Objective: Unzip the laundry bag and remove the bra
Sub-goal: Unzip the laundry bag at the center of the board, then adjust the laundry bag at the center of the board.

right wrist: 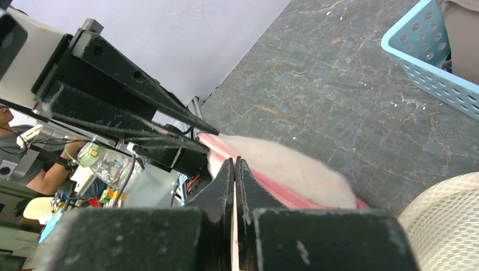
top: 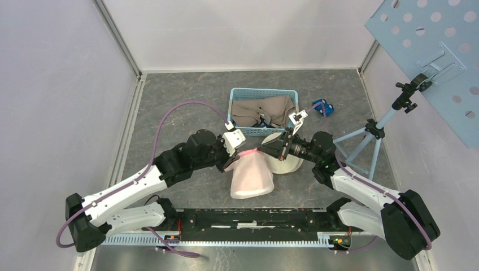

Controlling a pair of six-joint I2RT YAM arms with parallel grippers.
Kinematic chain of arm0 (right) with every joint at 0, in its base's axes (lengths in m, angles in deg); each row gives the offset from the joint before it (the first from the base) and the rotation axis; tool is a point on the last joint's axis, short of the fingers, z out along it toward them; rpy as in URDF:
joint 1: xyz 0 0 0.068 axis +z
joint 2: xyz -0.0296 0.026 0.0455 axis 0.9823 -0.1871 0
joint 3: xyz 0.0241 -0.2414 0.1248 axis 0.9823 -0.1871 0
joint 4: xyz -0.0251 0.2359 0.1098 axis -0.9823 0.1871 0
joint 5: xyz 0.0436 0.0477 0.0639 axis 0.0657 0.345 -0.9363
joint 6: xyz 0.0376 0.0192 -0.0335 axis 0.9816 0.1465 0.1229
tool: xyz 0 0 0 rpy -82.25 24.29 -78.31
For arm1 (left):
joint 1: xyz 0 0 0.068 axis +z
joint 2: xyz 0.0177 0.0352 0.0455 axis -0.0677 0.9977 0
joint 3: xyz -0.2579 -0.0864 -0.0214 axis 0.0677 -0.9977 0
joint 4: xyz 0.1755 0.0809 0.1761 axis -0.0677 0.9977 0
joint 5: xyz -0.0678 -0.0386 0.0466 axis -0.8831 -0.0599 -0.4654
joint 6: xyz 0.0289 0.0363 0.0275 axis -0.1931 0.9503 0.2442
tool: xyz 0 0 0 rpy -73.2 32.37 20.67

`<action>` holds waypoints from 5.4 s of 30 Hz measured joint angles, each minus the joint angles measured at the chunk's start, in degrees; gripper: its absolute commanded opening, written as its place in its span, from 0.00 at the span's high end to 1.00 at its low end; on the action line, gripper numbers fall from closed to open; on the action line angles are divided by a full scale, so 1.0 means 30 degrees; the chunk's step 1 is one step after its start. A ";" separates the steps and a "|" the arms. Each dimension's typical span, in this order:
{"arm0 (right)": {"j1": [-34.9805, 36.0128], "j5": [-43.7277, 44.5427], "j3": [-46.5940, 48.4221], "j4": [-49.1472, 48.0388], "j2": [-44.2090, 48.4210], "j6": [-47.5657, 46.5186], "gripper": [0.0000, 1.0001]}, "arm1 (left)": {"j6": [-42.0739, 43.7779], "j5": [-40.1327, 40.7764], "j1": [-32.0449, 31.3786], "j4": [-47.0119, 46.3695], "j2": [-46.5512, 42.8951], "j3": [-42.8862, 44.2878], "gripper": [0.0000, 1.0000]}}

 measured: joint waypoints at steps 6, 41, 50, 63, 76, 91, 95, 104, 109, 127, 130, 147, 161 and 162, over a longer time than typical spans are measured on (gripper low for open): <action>0.0189 0.0029 0.0007 -0.0015 -0.0255 0.0087 1.00 | -0.0029 -0.0495 0.0007 0.0313 0.0204 0.0299 0.41; 0.1005 0.0379 0.2426 0.0277 -0.1413 -0.0372 1.00 | -0.0073 0.1173 0.0007 0.0175 -0.1836 -0.0474 0.52; 0.2040 0.0736 0.1355 -0.0590 -0.1894 0.0124 1.00 | -0.0401 0.0510 0.0007 0.0044 0.0051 -0.0211 0.45; 0.2178 0.0933 0.1282 -0.0729 -0.1807 -0.0087 1.00 | -0.0138 0.0517 0.0007 -0.0022 0.1231 0.0415 0.97; 0.0277 -0.0175 0.1282 0.0146 -0.1166 -0.0437 1.00 | 0.0073 0.0692 0.0007 -0.0124 -0.0845 -0.0576 0.97; 0.0291 -0.0299 0.3366 0.0860 -0.2688 -0.0583 1.00 | 0.0393 0.1865 0.0015 -0.0226 -0.0860 -0.0546 0.98; 0.0291 -0.0590 0.4386 0.0736 -0.3104 -0.0590 1.00 | 0.0634 0.2710 0.0044 -0.0678 -0.1960 -0.0546 0.98; 0.2025 -0.0226 0.6448 -0.0860 -0.7169 0.0321 1.00 | 0.1020 0.4087 0.0051 0.0546 -0.2433 -0.0546 0.98; 0.2674 -0.0029 0.7060 -0.1253 -0.7752 0.0277 1.00 | 0.1785 0.4597 0.0044 0.1523 -0.2769 -0.0219 0.98; 0.2645 0.0816 0.1188 0.2856 -0.2637 -0.3985 1.00 | 0.2667 -0.0350 -0.3402 0.2973 0.2419 0.0780 0.63; 0.2645 0.1494 0.0969 0.4269 -0.1603 -0.5195 1.00 | 0.2703 -0.0772 -0.3483 0.2892 0.2455 0.1107 0.52; 0.2645 0.3949 0.0255 0.8233 -0.1851 -0.8466 1.00 | 0.2667 0.2361 -0.3548 0.2601 -0.0109 0.0080 0.39; 0.4080 0.3497 0.5428 0.6426 -0.8313 -0.8393 0.90 | 0.1093 0.5901 -0.3191 0.2412 -0.1639 -0.0765 0.28; 0.4189 0.3432 0.5872 0.6441 -0.8626 -0.8422 0.86 | 0.0911 0.6054 -0.2987 0.2412 -0.1865 -0.0809 0.28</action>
